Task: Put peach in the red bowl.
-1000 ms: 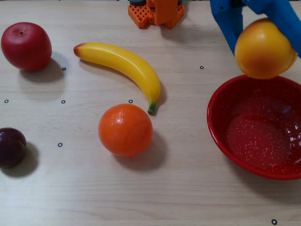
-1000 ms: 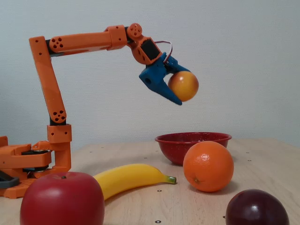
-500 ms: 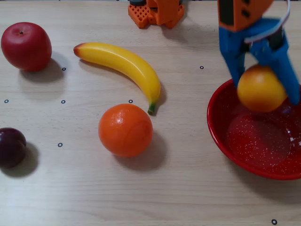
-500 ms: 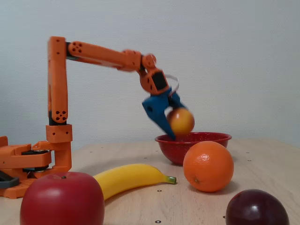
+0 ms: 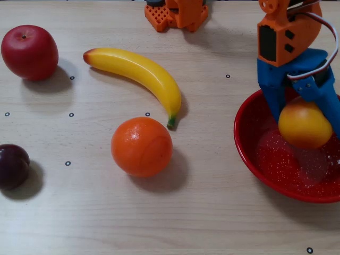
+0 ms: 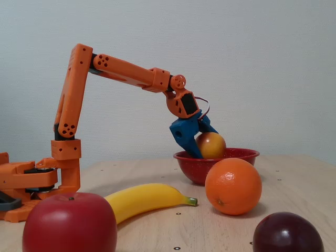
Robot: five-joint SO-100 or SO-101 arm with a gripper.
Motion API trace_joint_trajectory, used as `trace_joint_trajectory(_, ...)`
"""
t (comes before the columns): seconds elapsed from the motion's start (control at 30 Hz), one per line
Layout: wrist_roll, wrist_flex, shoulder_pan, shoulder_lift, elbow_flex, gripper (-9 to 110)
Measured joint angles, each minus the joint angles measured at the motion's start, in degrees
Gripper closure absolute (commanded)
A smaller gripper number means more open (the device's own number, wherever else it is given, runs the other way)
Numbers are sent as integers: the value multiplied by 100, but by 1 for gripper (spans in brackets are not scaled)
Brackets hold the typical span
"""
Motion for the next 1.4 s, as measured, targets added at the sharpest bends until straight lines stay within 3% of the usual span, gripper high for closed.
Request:
trace_joint_trajectory(0.1, -185, 0, 0, -123, 0, 78)
trace_joint_trajectory(0.37, -563, 0, 0, -149, 0, 66)
trace_joint_trajectory(0.93, -615, -9, 0, -149, -9, 58)
trace_joint_trajectory(1.27, -624, -35, 9, -149, -9, 59)
trace_joint_trajectory(1.4, -659, -35, 9, -97, -9, 67)
